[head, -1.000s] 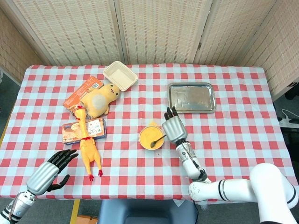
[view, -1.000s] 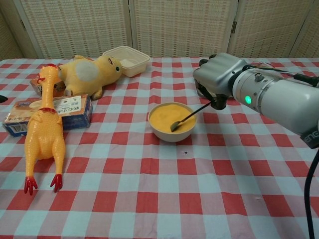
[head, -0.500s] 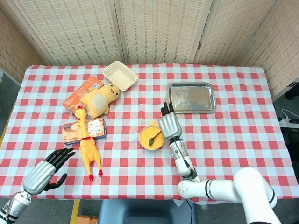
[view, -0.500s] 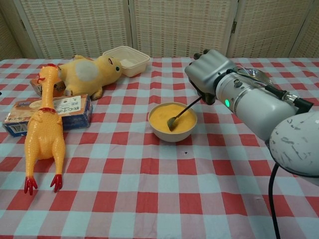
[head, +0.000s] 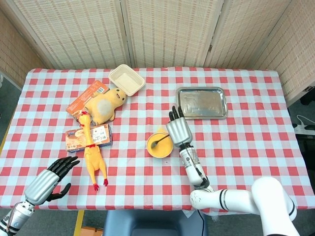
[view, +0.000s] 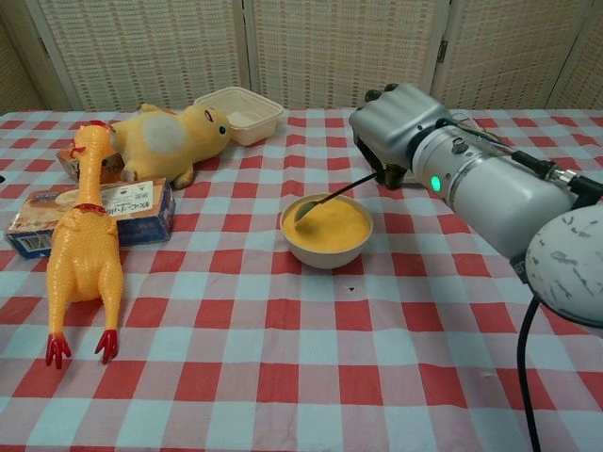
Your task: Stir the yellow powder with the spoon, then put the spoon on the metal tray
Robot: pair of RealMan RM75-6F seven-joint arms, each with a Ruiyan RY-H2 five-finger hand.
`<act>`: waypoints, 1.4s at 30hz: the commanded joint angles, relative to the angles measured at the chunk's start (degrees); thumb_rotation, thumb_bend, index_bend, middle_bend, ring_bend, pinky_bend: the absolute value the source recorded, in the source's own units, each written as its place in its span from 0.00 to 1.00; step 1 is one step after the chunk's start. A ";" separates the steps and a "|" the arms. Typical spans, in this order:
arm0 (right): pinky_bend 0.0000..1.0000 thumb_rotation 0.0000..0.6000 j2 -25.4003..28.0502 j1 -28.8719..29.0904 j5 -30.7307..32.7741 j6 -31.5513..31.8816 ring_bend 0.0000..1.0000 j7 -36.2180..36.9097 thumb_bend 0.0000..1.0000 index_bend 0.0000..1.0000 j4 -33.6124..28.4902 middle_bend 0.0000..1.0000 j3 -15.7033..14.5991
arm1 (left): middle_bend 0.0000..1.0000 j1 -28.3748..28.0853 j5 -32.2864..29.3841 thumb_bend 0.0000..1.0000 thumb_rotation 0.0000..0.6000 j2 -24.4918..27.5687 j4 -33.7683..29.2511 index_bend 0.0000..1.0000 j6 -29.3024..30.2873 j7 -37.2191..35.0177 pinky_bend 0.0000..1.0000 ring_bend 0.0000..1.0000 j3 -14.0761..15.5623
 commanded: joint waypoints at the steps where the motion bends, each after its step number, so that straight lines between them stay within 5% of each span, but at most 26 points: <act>1: 0.09 1.00 0.46 -0.52 -0.21 -0.12 0.00 0.90 0.71 0.87 -0.02 0.19 0.78 | 0.00 -0.03 0.01 0.53 1.00 0.03 -0.06 0.00 -0.06 -0.05 0.10 0.00 0.02; 16: 0.09 1.00 -3.52 1.57 0.45 -4.21 0.00 -2.95 0.71 0.88 6.89 0.19 0.06 | 0.00 0.06 -1.73 0.53 1.00 -0.99 0.52 0.00 -0.49 1.49 0.10 0.00 -1.15; 33: 0.10 1.00 5.63 -0.15 5.25 0.09 0.01 -13.63 0.71 0.90 -10.41 0.19 -3.54 | 0.00 0.05 -0.76 0.53 1.00 -0.48 -0.21 0.00 -0.51 1.71 0.10 0.00 -0.55; 42: 0.10 1.00 7.26 -1.68 2.90 1.01 0.01 -7.48 0.71 0.89 -11.57 0.19 -2.74 | 0.00 0.11 -0.70 0.53 1.00 -0.52 -0.24 0.00 -0.50 1.92 0.10 0.00 -0.52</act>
